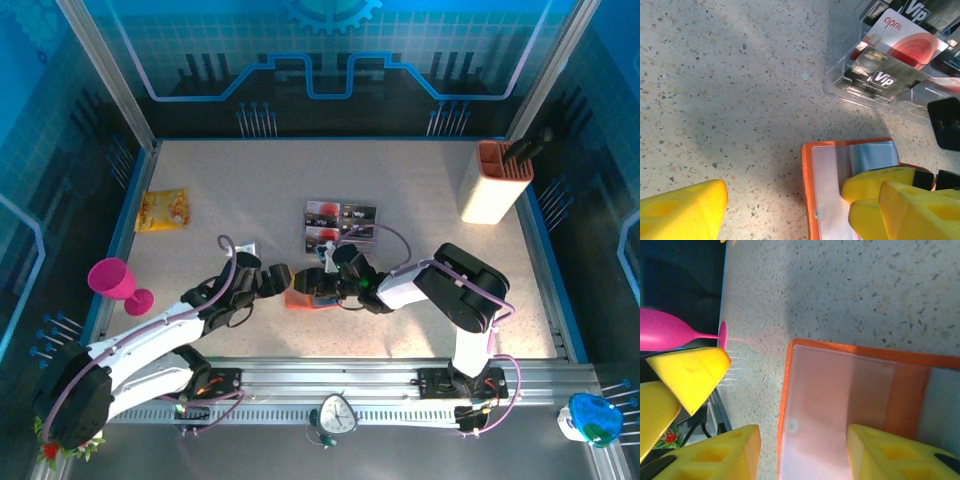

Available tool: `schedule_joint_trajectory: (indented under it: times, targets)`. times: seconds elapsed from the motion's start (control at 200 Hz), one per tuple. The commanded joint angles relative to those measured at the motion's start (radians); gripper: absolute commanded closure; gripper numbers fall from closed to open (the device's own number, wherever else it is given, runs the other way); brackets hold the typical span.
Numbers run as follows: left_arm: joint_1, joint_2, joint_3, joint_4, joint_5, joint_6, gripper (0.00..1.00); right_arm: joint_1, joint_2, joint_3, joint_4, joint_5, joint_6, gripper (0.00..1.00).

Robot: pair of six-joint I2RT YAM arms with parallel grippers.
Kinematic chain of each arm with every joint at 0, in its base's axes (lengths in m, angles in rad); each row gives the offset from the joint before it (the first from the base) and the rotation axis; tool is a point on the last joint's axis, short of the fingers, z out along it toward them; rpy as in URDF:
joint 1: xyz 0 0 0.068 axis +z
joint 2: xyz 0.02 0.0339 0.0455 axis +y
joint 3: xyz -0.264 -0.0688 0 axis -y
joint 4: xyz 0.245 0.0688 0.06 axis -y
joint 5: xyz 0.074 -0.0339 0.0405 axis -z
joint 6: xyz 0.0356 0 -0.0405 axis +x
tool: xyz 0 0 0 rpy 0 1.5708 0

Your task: Put the credit cards into the card holder

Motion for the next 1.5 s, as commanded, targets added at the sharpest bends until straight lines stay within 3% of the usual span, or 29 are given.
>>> schedule_joint_trajectory:
  times: [0.0, 0.385, 0.8, 1.136, 1.331, 1.496]
  targets:
    - [0.016, 0.028, 0.013, 0.000, 0.034, -0.028, 0.20, -0.010, -0.018, -0.034, 0.012, 0.010, 0.025, 0.53]
    - [0.022, 0.200, 0.063, 0.061, 0.115, -0.030, 0.20, -0.012, 0.005, -0.072, 0.087, 0.005, 0.057, 0.64]
    - [0.022, 0.286, 0.021, 0.082, 0.136, 0.001, 0.21, -0.032, -0.094, -0.078, 0.007, 0.014, 0.008, 0.62]
    - [0.021, 0.333, 0.031, 0.057, 0.102, 0.053, 0.22, -0.154, -0.323, 0.035, -0.438, 0.044, -0.259, 0.58]
    - [0.021, 0.346, 0.040, 0.050, 0.088, 0.077, 0.22, -0.192, -0.377, 0.250, -0.868, 0.211, -0.614, 0.55]
    - [0.021, 0.363, 0.052, 0.051, 0.087, 0.090, 0.22, -0.231, -0.360, 0.374, -1.057, 0.266, -0.846, 0.54]
